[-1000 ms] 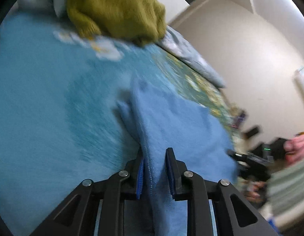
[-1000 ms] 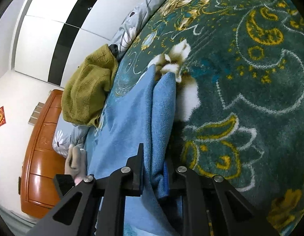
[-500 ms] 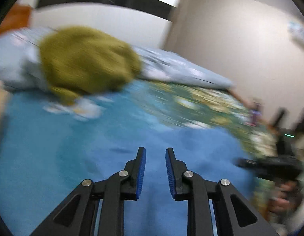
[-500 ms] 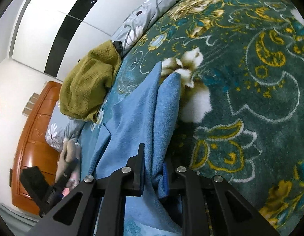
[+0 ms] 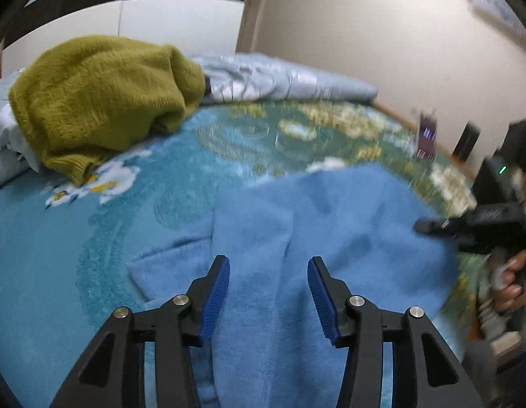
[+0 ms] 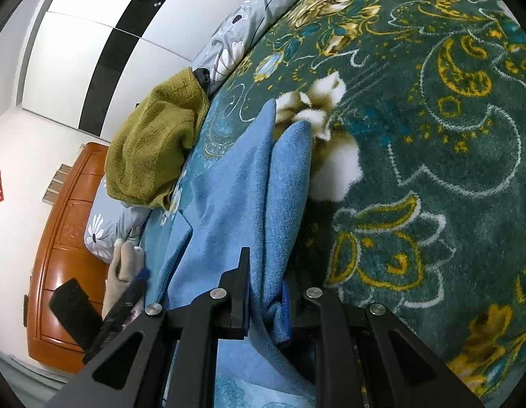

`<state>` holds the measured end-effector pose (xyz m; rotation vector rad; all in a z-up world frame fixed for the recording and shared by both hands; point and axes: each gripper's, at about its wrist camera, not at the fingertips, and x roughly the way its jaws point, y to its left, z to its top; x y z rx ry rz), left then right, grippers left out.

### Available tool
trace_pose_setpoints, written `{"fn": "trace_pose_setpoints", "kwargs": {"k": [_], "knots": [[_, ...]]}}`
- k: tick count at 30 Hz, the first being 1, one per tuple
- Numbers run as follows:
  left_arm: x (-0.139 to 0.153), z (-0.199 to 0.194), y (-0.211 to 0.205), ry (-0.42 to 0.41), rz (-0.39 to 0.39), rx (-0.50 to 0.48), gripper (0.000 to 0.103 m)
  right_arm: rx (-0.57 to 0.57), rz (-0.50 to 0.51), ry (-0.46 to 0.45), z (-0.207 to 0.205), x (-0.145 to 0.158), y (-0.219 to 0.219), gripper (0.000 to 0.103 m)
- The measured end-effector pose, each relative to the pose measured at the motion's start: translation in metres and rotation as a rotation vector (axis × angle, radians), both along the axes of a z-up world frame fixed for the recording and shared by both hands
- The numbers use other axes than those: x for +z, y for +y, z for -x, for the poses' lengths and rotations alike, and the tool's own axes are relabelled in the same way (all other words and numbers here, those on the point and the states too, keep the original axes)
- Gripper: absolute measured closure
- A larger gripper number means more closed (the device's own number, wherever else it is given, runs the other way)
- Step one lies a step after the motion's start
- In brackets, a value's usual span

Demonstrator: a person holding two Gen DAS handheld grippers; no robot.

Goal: Fold clothes

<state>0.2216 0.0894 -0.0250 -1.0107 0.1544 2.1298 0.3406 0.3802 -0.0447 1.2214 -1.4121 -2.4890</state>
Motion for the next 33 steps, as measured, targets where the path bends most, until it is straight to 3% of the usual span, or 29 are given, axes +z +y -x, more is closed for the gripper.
{"fn": "trace_pose_setpoints", "kwargs": {"k": [4, 12, 20, 22, 26, 29, 31, 33], "knots": [[-0.008, 0.005, -0.009, 0.011, 0.047, 0.050, 0.082, 0.001, 0.007, -0.002, 0.000, -0.002, 0.002, 0.088], [-0.023, 0.046, -0.075, -0.033, 0.054, 0.328, 0.087, 0.000, 0.024, 0.000, -0.001, -0.007, 0.004, 0.088], [0.019, 0.023, -0.087, -0.090, -0.168, 0.261, 0.087, -0.010, 0.052, -0.009, -0.002, -0.012, 0.007, 0.088], [0.025, 0.005, -0.054, -0.131, -0.211, 0.115, 0.086, -0.011, 0.038, -0.014, -0.001, -0.009, 0.005, 0.088], [0.006, -0.022, 0.010, -0.172, -0.133, -0.044, 0.086, -0.025, 0.018, -0.014, -0.001, 0.003, 0.000, 0.089], [-0.017, -0.021, 0.034, -0.218, -0.096, -0.041, 0.086, -0.017, -0.016, -0.008, 0.000, 0.021, -0.009, 0.089], [-0.038, -0.014, 0.041, -0.294, -0.071, -0.021, 0.088, -0.003, -0.047, -0.005, 0.001, 0.035, -0.017, 0.090], [-0.041, -0.010, 0.038, -0.316, -0.099, -0.026, 0.086, 0.017, -0.072, -0.003, 0.003, 0.048, -0.027, 0.090]]}}
